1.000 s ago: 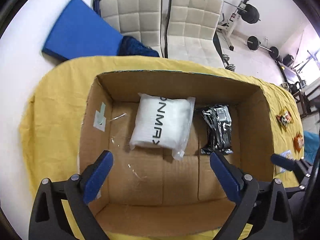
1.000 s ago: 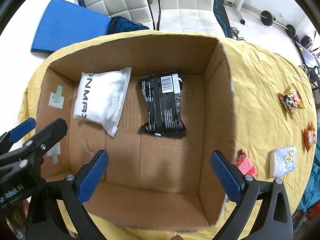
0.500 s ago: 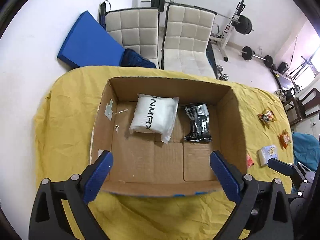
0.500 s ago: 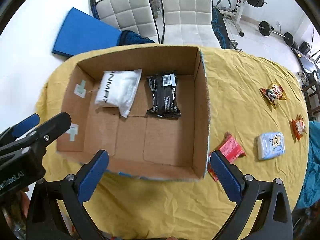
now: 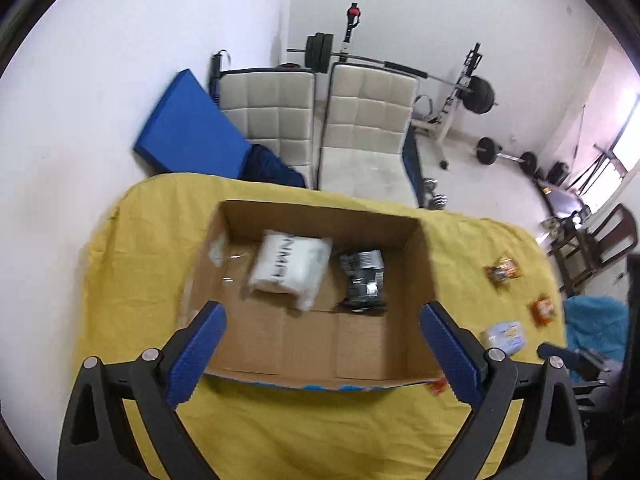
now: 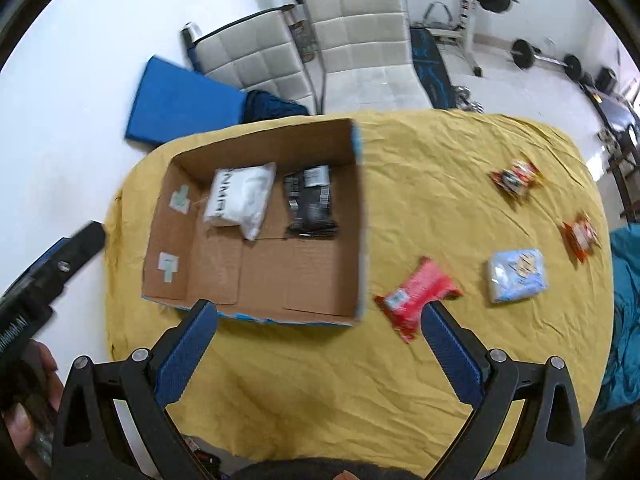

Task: Organize snacks
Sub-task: 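Grasp the red wrapper with left tool while right tool grasps blue pouch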

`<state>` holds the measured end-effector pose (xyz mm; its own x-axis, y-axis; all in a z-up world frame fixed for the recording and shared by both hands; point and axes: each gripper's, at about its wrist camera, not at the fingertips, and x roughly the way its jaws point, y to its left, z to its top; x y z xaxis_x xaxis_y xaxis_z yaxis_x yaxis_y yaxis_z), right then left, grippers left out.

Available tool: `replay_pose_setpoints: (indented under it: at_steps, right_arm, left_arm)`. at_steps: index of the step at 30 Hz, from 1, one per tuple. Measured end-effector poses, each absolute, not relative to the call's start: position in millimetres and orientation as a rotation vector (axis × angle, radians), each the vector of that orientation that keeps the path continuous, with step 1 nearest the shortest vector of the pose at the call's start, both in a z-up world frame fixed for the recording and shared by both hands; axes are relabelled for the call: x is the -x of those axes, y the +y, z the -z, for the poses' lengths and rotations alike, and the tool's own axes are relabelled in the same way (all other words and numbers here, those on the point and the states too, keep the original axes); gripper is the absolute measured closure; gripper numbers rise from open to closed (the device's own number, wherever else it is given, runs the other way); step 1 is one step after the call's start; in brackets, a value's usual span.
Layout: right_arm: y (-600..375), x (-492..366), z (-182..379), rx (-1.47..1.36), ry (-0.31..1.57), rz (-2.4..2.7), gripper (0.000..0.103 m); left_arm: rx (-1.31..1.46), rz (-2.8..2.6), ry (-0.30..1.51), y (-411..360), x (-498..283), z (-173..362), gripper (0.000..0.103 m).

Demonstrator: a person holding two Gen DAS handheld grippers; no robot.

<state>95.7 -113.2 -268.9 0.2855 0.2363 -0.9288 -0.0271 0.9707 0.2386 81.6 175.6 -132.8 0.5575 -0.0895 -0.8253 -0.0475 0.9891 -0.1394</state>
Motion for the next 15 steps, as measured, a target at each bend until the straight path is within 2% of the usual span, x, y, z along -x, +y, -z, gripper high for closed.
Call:
replay_pose_setpoints:
  at_steps: [5, 9, 15]
  right_arm:
    - [-214.0, -85.2, 289.1, -0.270, 1.322, -0.046, 0.000]
    - [-288.5, -79.5, 317.4, -0.281, 1.386, 0.016, 0.000]
    - [-347.0, -97.7, 372.3, -0.078, 1.535, -0.117, 0.000]
  left_arm:
    - [0.084, 0.082, 1.046, 116.4, -94.4, 144.1, 0.003]
    - [0.060, 0.167, 1.165, 49.8, -104.0, 179.3, 0.003]
    - [-0.067, 0.252, 1.345, -37.5, -119.5, 236.7, 0.004]
